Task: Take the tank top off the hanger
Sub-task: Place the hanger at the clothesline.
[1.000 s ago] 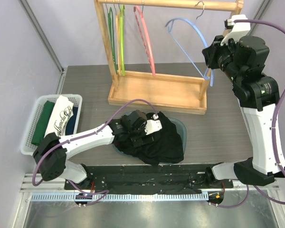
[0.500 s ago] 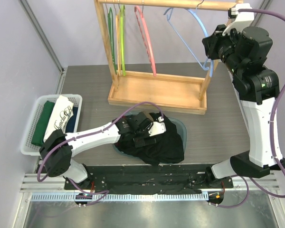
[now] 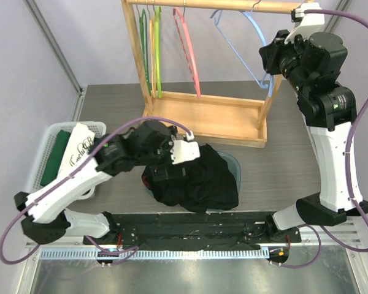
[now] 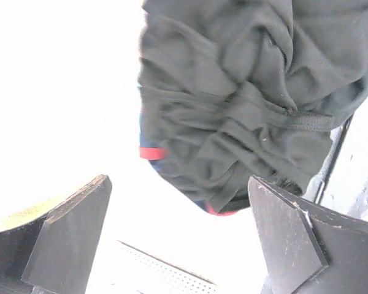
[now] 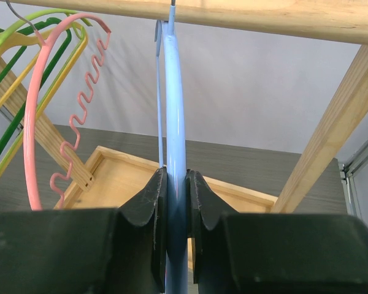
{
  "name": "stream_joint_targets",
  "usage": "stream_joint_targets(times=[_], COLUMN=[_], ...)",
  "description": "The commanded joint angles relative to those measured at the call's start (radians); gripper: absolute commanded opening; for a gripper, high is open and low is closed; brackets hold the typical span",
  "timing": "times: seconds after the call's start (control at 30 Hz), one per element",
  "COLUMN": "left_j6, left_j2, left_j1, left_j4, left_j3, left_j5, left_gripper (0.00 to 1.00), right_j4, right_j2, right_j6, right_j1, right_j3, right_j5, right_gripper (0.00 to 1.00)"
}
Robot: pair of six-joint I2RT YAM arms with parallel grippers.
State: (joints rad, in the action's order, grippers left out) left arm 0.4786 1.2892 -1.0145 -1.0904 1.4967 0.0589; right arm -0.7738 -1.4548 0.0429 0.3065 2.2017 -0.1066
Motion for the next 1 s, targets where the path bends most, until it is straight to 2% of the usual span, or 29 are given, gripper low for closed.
stream_joint_targets(times=[0.0, 0.33, 0.53, 0.8, 0.97], left_j6=[0.003, 0.015, -0.023, -0.074, -0.110], left_j2=[-0.060, -0.033, 0.021, 0.041, 0.050], left_j1=[-0.004, 0.008, 0.045, 0.108, 0.123], left_j4=[-0.086, -0.088, 0.036, 0.191, 0.204], left_j3=[0.161, 0.560, 0.723, 0.685, 0.626], left_j5=[0.009, 0.039, 0.143, 0.315, 0.318], left_gripper=[1.00, 1.00, 1.00, 1.00, 1.00], right_j4=[0.119, 0.151, 0.146, 0.154, 0.136], right_j2=[-0.012, -0.055, -0.058, -0.027, -0.032], right_j6=[-0.002, 0.006, 0.003, 0.018, 0.003], right_j1=[0.002, 0.002, 0.002, 0.000, 0.002], right_j3=[0.023, -0.010, -0.049, -0.192, -0.214], right_j5=[-0.010, -0.018, -0.018, -0.008, -0.025], right_gripper=[0.01, 0.01, 0.01, 0.01, 0.01])
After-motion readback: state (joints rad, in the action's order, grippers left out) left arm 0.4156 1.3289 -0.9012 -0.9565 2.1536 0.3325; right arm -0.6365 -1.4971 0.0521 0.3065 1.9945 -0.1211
